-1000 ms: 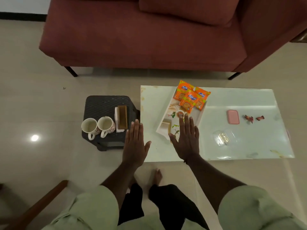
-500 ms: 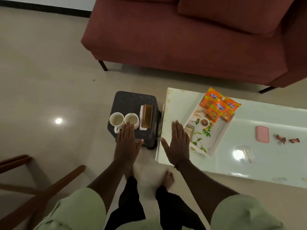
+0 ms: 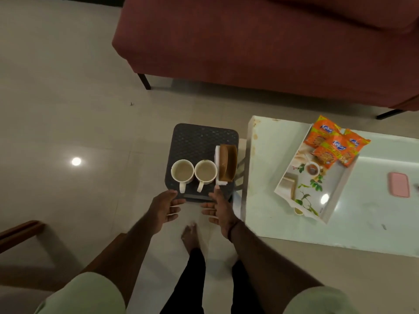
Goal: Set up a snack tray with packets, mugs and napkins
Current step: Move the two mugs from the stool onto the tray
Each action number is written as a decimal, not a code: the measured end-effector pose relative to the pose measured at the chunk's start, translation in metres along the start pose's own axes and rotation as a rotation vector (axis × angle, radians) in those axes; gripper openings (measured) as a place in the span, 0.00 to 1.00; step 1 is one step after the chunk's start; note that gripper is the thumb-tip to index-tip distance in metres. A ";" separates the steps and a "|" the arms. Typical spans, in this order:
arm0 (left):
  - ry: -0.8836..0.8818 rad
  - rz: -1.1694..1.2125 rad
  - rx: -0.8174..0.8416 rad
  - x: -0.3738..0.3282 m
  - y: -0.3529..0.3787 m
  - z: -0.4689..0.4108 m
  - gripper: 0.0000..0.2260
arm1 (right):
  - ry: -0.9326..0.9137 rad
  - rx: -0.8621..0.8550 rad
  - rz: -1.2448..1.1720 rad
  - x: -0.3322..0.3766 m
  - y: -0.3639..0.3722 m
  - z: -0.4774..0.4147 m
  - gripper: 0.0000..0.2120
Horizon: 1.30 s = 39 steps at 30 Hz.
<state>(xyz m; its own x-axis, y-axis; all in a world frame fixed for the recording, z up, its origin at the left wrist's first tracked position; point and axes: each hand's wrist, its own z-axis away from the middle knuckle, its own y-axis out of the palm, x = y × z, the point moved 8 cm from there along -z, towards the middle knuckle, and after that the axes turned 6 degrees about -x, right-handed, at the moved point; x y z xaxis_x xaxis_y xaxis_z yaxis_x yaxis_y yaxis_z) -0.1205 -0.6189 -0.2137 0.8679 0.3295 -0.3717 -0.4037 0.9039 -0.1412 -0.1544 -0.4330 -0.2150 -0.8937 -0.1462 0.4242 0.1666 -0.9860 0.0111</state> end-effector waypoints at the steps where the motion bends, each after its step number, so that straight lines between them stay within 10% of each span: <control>1: 0.002 -0.022 0.016 0.000 0.001 -0.009 0.12 | 0.016 0.021 -0.005 -0.004 0.007 -0.009 0.34; 9: -0.041 -0.028 0.156 0.007 0.020 -0.058 0.11 | 0.048 0.074 -0.072 -0.013 0.034 -0.066 0.41; 23: 0.086 -0.106 0.204 0.002 0.029 -0.080 0.11 | -0.003 0.010 0.036 -0.004 0.047 -0.090 0.17; 39: 0.161 -0.031 0.214 0.007 0.011 -0.021 0.10 | -0.067 -0.123 -0.123 -0.022 0.027 -0.018 0.13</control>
<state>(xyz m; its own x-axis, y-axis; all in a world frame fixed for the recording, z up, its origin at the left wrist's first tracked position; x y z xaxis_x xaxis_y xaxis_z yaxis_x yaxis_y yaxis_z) -0.1250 -0.6121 -0.2376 0.8147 0.2682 -0.5142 -0.2918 0.9558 0.0361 -0.1382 -0.4577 -0.2403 -0.8738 -0.0218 0.4858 0.0016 -0.9991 -0.0421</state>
